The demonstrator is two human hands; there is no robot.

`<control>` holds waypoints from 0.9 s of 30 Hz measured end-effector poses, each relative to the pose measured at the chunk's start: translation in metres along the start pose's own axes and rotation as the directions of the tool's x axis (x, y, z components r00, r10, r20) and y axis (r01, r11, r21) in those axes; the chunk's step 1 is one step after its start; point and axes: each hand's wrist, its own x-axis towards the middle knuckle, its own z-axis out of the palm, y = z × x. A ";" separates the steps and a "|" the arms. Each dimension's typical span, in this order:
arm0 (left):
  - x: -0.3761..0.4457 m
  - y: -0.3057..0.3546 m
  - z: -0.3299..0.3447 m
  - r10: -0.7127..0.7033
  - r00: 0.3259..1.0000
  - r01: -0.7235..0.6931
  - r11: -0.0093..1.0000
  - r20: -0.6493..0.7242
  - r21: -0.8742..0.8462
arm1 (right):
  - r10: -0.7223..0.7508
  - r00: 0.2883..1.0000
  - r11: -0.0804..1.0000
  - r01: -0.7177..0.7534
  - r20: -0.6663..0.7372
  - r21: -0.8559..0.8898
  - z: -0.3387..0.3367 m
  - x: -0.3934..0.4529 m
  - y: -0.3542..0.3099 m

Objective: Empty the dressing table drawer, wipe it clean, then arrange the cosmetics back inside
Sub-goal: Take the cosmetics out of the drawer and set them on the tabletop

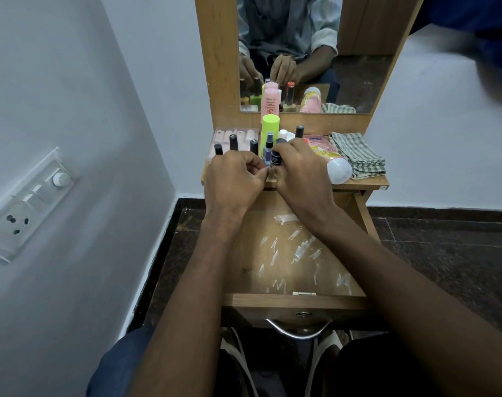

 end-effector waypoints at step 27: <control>0.000 0.008 0.002 0.007 1.000 -0.007 0.999 0.004 -0.050 | 0.021 0.989 0.996 -0.007 -0.148 0.093 -0.019 -0.001 0.002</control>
